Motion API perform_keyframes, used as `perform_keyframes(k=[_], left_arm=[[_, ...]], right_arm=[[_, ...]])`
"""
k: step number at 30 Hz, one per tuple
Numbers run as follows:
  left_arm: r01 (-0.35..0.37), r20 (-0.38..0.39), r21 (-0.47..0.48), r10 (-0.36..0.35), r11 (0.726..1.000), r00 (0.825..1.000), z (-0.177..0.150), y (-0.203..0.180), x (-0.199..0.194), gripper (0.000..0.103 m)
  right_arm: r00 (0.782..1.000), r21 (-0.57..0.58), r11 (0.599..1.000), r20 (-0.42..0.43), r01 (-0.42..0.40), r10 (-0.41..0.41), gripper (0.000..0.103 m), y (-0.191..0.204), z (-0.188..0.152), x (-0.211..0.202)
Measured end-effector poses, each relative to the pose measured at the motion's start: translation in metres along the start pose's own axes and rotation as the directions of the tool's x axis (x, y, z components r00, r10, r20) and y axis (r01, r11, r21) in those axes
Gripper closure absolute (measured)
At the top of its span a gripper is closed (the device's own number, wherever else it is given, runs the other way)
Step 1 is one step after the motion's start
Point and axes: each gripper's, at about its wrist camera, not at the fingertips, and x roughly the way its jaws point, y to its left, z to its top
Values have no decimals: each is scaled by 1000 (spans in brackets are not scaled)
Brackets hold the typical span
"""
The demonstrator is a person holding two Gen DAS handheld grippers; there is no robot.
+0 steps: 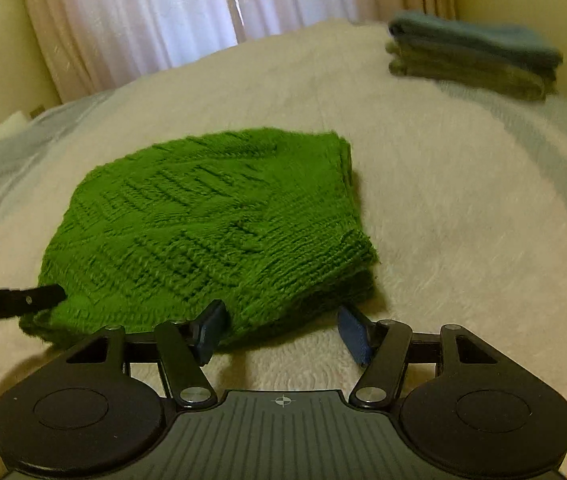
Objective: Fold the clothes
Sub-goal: 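Lower the vest onto the bed and open both grippers, then grasp the folded vest edge with both grippers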
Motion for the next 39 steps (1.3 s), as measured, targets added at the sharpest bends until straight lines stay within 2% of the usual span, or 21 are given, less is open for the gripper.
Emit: perform_keyframes(k=[4,8,10,17,34,37,39], left_arm=[[-43,-27,-8,43,999,999,-5,-4,-19,93],[-99,-55,42,101,994,993,-13,-13,-35,82],[-111,-64,56,114,992,991,-18,-15,-40,82],[-147,-67,88,153,985,986,-26,-16,-57,79],[-141,-14,110,143,984,990,-34,-22,-104,77],[-119,6,102,119,988,993,-35,-22,-115,76],[-75,28,75,73,994,997,-35,-17,-121,76]], right_arm=[[1000,-26,1000,22,12,-12,41,15,-8,-26],[999,-17,1000,-32,2,-2,40,23,-12,-31],[999,-25,999,-45,25,-26,23,26,-15,-32],[999,-37,999,-32,36,-37,23,36,-20,-48],[1000,-43,999,6,18,-17,23,49,-29,-86],[999,-3,1000,48,-7,8,23,44,-31,-97],[996,83,995,74,-57,51,23,31,-31,-100]])
